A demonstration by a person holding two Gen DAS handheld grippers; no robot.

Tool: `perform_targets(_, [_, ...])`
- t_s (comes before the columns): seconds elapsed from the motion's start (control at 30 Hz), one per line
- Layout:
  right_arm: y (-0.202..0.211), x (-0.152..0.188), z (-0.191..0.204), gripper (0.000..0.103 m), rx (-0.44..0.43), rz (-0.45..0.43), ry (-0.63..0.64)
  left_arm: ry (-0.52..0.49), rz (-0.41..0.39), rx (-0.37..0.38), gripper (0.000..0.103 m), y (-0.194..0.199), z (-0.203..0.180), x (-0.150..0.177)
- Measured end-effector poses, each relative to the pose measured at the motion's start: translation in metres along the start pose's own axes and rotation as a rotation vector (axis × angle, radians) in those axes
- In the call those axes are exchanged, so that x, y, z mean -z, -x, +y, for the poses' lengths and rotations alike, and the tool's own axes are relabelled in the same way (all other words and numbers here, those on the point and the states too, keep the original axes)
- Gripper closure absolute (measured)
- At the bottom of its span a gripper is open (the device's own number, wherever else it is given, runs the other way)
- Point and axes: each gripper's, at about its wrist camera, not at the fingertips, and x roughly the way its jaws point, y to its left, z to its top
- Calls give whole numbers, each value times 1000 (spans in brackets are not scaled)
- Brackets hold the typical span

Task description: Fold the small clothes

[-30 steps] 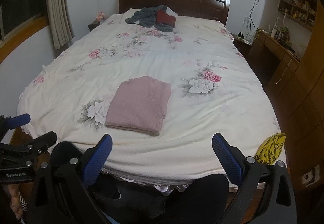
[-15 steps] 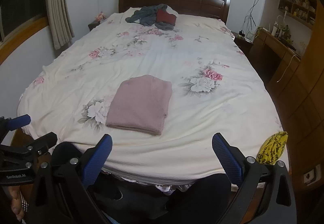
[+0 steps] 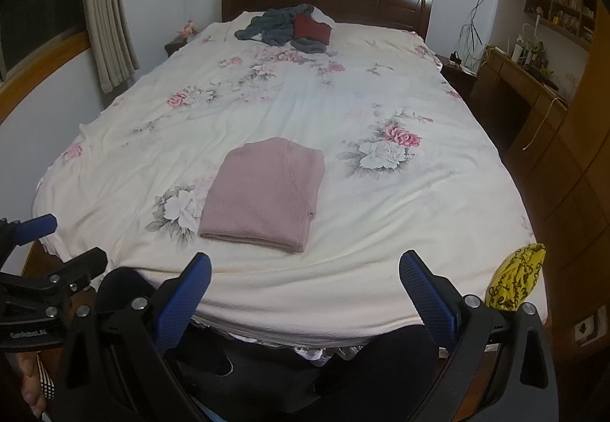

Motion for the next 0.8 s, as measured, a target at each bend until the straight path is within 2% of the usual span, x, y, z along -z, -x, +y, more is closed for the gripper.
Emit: perform_targets(0.8, [0, 0, 0, 4, -1, -1, 1, 2, -5, -2, 3, 4, -1, 0])
